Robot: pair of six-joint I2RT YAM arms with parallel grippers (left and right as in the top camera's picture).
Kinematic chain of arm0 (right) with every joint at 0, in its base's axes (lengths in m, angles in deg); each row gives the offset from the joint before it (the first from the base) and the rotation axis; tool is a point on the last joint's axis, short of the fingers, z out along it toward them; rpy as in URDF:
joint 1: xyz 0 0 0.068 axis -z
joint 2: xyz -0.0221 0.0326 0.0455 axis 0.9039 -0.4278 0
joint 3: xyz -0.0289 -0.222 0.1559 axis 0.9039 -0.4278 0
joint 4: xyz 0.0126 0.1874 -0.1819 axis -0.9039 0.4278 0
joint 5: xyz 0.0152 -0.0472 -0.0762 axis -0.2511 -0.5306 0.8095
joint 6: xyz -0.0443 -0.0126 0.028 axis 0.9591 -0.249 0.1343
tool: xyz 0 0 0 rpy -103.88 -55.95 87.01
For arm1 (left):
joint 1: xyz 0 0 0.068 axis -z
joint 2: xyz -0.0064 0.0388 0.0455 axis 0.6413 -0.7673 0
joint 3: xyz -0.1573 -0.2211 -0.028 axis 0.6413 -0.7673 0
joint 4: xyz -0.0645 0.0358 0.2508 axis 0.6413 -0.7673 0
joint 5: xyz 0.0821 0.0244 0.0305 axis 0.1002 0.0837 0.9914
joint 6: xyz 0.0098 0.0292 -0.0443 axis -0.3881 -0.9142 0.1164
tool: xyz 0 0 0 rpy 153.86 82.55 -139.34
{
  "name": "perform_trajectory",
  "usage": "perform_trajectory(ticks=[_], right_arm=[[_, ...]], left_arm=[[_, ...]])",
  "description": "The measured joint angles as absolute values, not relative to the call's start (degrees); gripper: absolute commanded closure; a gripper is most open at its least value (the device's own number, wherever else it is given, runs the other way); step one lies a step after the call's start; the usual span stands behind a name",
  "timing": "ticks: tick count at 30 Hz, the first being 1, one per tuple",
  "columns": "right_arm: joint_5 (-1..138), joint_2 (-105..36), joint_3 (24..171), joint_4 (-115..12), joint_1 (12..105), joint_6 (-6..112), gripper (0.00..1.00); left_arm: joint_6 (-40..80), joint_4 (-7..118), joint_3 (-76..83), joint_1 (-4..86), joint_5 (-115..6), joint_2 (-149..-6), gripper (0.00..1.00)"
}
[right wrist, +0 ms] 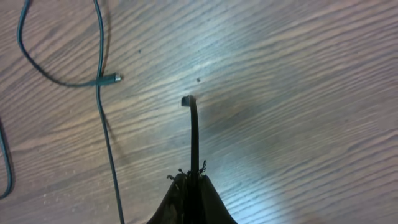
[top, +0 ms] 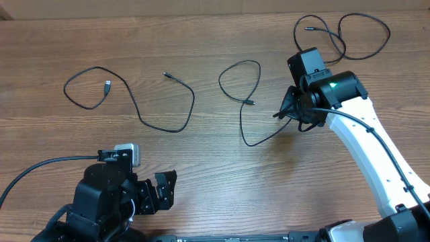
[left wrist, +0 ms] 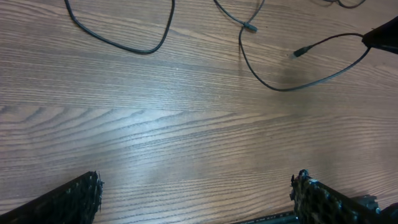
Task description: Untangle cables
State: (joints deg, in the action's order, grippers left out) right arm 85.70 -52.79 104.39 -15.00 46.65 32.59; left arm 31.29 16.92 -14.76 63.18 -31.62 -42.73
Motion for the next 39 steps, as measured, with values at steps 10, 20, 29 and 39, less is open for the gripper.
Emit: perform_trajectory(ticks=[10,20,29,39], right_arm=[[87.02,-52.79,104.39,-14.52,46.65,32.72,0.96],[82.97,-52.79,104.39,-13.91,46.65,32.74,0.96],[83.19,-52.79,104.39,-15.15,51.94,33.66,0.96],[79.50,-52.79,106.07,-18.87,66.87,43.61,0.96]], left_arm=[[31.29,17.08,-14.76,63.18,-31.62,-42.73,0.00],[31.29,17.21,-14.76,63.18,-31.62,-42.73,0.01],[31.29,17.10,-14.76,63.18,-31.62,-42.73,0.00],[31.29,16.81,-14.76,63.18,-31.47,-42.73,0.01]])
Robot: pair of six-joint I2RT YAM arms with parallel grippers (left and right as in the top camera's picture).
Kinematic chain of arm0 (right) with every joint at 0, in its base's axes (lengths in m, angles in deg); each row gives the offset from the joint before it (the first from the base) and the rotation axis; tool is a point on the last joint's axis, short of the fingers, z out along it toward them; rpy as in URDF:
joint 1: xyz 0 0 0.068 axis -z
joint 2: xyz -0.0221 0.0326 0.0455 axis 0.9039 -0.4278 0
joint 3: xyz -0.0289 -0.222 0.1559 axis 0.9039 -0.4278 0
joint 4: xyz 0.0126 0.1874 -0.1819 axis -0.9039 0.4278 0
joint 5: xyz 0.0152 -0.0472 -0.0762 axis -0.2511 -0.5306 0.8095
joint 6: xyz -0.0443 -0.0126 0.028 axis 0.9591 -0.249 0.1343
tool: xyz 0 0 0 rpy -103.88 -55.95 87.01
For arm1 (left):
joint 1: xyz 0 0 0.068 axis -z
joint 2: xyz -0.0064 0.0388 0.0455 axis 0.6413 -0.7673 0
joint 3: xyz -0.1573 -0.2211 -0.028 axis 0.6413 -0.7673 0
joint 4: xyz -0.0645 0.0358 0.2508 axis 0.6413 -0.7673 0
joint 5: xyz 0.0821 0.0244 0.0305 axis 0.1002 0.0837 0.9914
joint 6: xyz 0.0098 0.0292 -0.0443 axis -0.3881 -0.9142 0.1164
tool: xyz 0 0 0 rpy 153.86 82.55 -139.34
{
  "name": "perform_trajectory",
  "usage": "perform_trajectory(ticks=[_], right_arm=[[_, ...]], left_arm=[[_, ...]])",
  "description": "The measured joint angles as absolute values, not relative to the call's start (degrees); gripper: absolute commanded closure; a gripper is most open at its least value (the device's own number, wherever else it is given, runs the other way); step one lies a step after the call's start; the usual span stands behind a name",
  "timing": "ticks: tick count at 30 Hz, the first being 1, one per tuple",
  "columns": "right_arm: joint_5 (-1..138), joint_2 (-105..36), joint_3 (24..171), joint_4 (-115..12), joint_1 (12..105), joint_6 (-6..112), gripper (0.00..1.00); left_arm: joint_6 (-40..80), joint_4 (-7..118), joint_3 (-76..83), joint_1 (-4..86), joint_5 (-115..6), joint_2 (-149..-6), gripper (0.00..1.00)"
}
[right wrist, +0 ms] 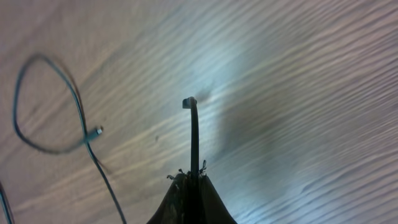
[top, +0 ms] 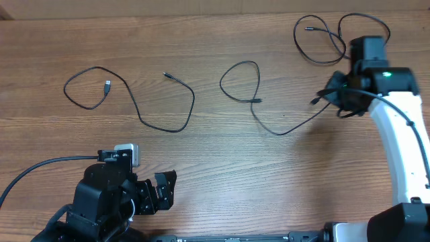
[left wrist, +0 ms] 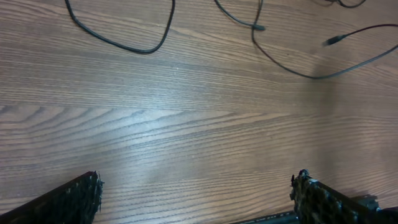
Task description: Untangle cables
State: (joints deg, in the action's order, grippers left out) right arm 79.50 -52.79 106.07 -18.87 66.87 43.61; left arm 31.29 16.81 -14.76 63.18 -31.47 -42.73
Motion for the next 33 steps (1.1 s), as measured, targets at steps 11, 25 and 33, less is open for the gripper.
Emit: perform_trajectory(ticks=[11,25,33], right_arm=[[78.25,-52.79,108.78,-26.37,74.04,49.46,0.96],[77.66,-52.79,111.60,-37.12,80.97,50.53,0.96],[75.74,-52.79,120.15,-42.34,86.63,52.28,0.96]], left_arm=[[31.29,16.75,-14.76,63.18,-31.40,-42.73,0.00],[31.29,16.53,-14.76,63.18,-31.40,-42.73,0.01],[31.29,16.55,-14.76,63.18,-31.40,-42.73,0.01]])
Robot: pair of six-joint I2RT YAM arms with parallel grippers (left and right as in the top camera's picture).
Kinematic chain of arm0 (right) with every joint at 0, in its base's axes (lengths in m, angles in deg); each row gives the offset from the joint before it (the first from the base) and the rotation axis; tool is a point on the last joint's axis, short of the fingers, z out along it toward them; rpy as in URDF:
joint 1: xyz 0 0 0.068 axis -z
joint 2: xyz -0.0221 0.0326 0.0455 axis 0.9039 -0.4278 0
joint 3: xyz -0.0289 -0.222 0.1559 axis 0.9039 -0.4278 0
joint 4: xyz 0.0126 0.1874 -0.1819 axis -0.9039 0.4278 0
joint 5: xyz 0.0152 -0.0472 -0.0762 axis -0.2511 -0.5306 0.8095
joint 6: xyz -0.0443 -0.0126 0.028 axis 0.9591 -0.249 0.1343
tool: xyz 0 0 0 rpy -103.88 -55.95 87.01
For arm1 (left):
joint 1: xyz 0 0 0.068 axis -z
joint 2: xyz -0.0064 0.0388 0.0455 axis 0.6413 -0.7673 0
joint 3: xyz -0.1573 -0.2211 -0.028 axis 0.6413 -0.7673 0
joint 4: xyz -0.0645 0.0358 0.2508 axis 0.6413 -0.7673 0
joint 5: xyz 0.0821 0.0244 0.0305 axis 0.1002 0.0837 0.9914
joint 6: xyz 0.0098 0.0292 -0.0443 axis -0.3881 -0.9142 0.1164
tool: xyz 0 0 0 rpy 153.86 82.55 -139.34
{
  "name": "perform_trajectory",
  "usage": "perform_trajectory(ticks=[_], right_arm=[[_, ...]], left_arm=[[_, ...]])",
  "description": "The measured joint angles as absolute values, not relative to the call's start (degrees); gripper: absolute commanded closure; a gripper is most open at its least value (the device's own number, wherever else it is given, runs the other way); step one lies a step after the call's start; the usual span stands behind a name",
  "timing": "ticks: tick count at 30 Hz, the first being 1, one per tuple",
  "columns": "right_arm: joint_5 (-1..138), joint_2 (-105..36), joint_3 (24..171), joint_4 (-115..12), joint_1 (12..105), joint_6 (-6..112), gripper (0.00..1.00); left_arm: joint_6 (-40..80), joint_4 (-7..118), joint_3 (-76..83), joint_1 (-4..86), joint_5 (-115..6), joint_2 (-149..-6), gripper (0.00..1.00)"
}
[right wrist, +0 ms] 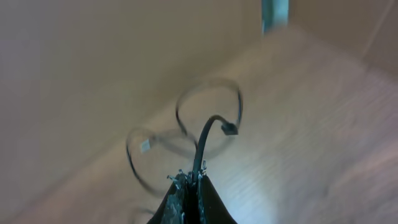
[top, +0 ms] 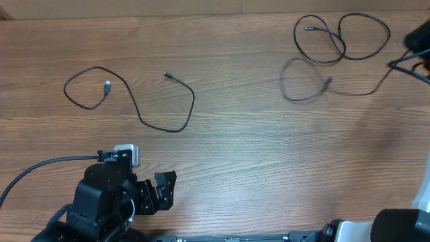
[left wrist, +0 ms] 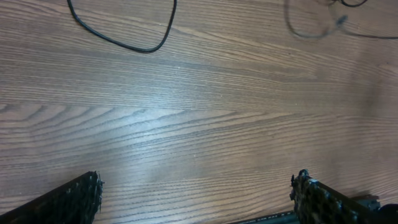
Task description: Untangle cables
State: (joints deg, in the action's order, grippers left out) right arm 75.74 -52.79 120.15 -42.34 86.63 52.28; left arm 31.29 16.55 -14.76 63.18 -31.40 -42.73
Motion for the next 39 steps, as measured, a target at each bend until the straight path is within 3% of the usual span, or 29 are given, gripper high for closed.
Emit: perform_trajectory(ticks=[16,32,39], right_arm=[[74.40,-63.10,121.20,-34.83,87.50,53.53,0.96],[62.56,-58.65,121.20,-32.09,87.53,53.77,0.96],[69.73,-56.11,121.20,-32.27,87.53,54.82,0.96]], left_arm=[[31.29,16.09,-14.78,63.18,-31.40,-42.73,0.01],[31.29,16.09,-14.76,63.18,-31.38,-42.73,0.01],[31.29,15.59,-14.78,63.18,-31.40,-42.73,0.01]])
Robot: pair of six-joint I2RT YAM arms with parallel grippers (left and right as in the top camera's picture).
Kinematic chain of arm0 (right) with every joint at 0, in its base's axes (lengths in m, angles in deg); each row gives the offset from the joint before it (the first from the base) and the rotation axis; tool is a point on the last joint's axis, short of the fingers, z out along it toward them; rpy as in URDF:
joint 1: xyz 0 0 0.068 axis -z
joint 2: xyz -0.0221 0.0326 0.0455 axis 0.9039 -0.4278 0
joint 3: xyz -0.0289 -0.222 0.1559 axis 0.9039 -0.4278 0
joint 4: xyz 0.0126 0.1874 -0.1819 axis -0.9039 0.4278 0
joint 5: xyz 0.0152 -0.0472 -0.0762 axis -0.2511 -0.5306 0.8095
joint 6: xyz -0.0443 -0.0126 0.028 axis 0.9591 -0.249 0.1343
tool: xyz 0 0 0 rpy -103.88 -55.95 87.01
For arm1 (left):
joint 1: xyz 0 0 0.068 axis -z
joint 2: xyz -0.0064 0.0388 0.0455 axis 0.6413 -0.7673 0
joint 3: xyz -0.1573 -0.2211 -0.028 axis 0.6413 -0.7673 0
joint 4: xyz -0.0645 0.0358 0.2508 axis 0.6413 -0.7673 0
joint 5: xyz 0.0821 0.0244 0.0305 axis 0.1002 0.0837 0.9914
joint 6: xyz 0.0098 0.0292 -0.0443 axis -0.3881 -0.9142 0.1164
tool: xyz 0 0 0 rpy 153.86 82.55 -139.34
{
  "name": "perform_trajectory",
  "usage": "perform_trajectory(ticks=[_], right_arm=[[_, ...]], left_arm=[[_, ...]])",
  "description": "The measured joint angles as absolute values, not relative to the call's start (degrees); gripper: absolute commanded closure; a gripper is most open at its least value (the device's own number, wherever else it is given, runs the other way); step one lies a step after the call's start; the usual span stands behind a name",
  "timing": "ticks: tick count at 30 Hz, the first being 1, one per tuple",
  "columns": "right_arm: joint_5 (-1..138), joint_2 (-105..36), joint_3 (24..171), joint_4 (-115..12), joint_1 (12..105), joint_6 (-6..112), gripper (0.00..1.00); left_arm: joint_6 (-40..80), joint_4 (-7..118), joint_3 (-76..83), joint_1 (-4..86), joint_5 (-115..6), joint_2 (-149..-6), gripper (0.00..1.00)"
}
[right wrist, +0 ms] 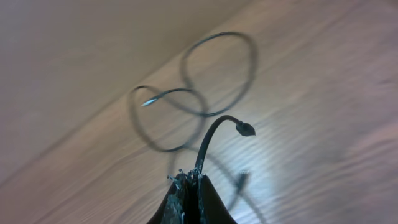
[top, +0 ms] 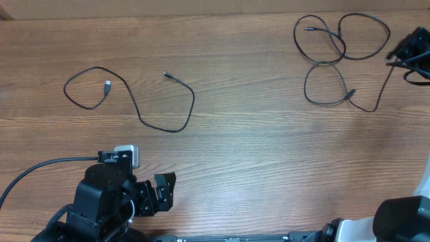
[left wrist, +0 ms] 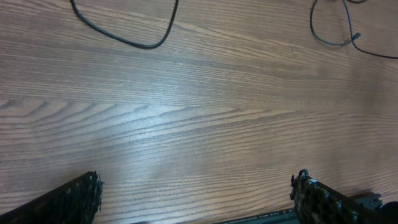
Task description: Untangle cables
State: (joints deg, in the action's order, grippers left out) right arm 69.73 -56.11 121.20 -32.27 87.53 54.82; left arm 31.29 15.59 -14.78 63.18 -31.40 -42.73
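Observation:
My right gripper is shut on a thin black cable near its plug end, and in the overhead view it sits at the far right edge. From there the held cable trails left in one loop. The top of that loop meets a second looped cable at the back right. A third cable lies by itself at the left. My left gripper rests open at the front left, nothing between its fingers.
Bare wooden tabletop fills the middle and front. The left arm's base and its grey supply cable occupy the front left corner. The table's back edge runs along the top.
The held cable's loop has shifted further right and now lies still just under the back-right cable. My right gripper stays at the right edge, shut on it. The left arm has not moved.
My right gripper was shut on the cable's end near the table's middle right, its loop lying mid-table. Then it was further right, then at the right edge. The cable has gone with it and now lies beside the back-right cable. The left cable never moved.

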Motion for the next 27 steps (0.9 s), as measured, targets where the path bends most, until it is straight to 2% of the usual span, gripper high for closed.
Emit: perform_trajectory(ticks=[6,8,11,16,21,27], right_arm=[[80.00,-60.11,121.20,-31.31,87.53,54.99,0.96],[81.70,-63.06,121.20,-31.44,87.53,54.69,0.71],[83.45,-67.78,121.13,-32.09,87.55,55.06,0.68],[86.27,-72.18,120.82,-32.62,87.57,55.01,0.57],[86.18,-72.48,120.76,-32.88,87.57,54.77,0.28],[74.88,-72.50,120.76,-32.36,87.55,56.02,0.18]], left_arm=[[31.29,15.46,-14.78,63.18,-31.38,-42.73,0.01],[31.29,15.46,-14.78,63.18,-31.40,-42.73,0.01],[31.29,15.37,-14.78,63.18,-31.40,-42.73,0.00],[31.29,14.76,-14.78,63.18,-31.40,-42.73,0.01],[31.29,14.76,-14.78,63.18,-31.42,-42.73,0.00],[31.29,14.76,-14.78,63.18,-31.40,-42.73,0.01]])
